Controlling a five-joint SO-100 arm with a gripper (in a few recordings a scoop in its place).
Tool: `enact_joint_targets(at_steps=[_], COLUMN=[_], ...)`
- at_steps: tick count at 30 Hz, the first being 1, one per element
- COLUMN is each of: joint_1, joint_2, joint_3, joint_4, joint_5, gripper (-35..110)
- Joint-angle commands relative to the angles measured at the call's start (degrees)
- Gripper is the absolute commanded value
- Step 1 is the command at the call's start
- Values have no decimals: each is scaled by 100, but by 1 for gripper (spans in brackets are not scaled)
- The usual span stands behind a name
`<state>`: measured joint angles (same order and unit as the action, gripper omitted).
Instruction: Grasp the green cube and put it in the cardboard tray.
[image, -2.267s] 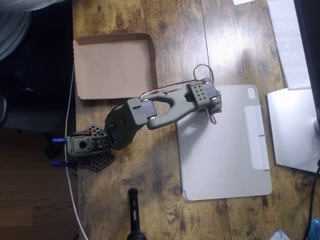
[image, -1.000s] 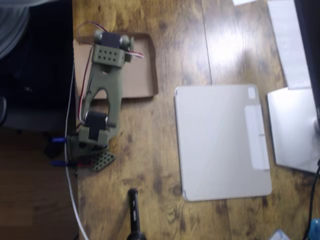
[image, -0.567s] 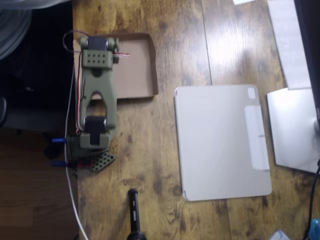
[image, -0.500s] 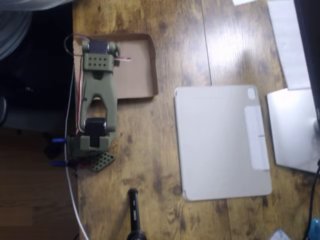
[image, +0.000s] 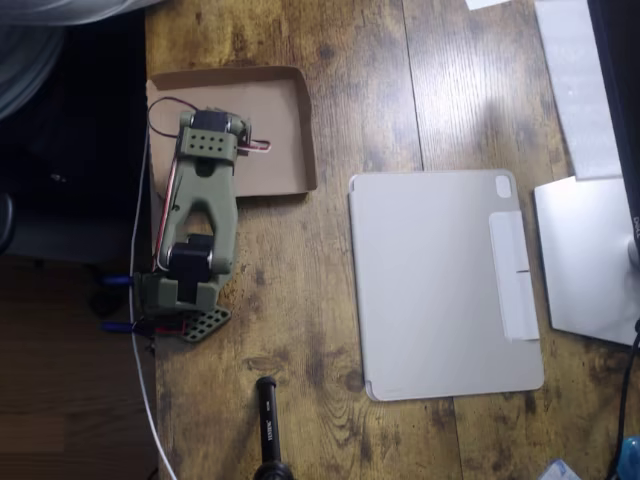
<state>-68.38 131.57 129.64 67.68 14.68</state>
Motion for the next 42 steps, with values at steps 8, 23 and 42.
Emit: enact_joint_targets(at_steps=[8,23,42], joint_1=[88,360,3665], joint_2=[-123,-141,-993], joint_3=[149,62,-3129], joint_4=[-123,62,2760], joint_5=[141,-18,-457], gripper=[21,32,14])
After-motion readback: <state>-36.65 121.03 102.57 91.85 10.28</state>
